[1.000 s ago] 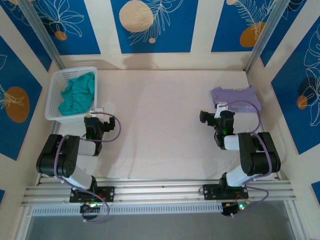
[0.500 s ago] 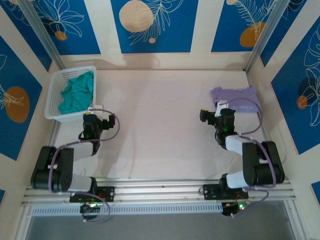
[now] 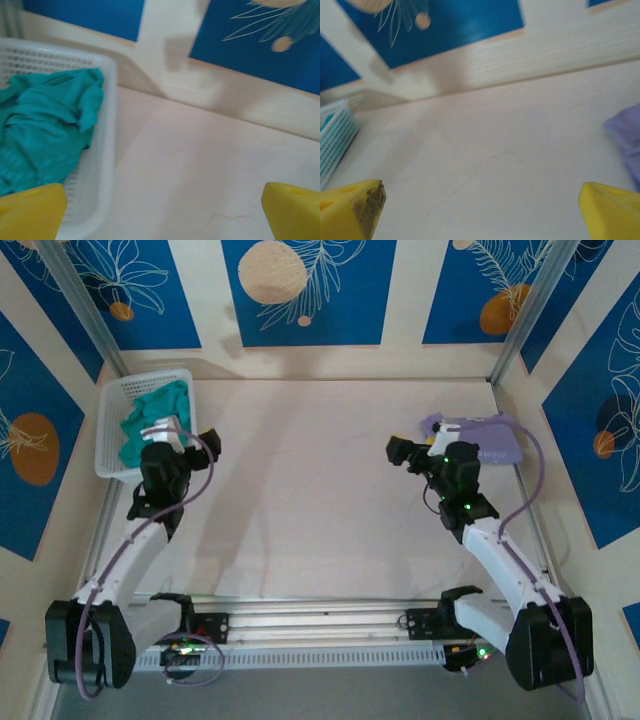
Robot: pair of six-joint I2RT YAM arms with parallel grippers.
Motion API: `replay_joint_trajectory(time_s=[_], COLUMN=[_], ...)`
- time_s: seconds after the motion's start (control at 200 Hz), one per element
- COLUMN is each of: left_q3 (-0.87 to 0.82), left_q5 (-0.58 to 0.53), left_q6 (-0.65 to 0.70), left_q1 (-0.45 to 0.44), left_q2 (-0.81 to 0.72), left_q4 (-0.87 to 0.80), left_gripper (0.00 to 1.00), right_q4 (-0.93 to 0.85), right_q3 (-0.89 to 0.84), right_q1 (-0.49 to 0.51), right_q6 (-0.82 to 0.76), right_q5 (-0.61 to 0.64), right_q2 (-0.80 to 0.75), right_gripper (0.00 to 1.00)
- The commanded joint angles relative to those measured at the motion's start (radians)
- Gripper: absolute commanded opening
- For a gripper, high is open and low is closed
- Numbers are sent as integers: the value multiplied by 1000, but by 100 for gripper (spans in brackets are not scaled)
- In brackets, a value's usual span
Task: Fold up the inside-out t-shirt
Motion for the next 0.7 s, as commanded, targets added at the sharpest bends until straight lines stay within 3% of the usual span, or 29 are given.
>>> replay_joint_trajectory(time_s=[0.0,0.09,0.225,0.54,0.695], left_q3=[159,290,537,990,1116], left_q5=[-122,-107,-55,31,102], left_q6=[-18,-27,-20,31,39], left_q1=[104,210,298,336,337], left_q2=[105,271,550,1029,1153], left_q4=[-204,-272,-405,-644,-699], left_gripper=[100,100,100,100,85], right_q4=[-51,-37,-37,-17,-10], right_q3=[61,81,105,77,60], right_q1=[57,73,74,35,19], right_q6=[-46,-44,-41,-9,9], right_q5=[-9,-16,-21,-34,-38], right_q2=[54,107,151,174,171], right_gripper=[99,99,99,99,99])
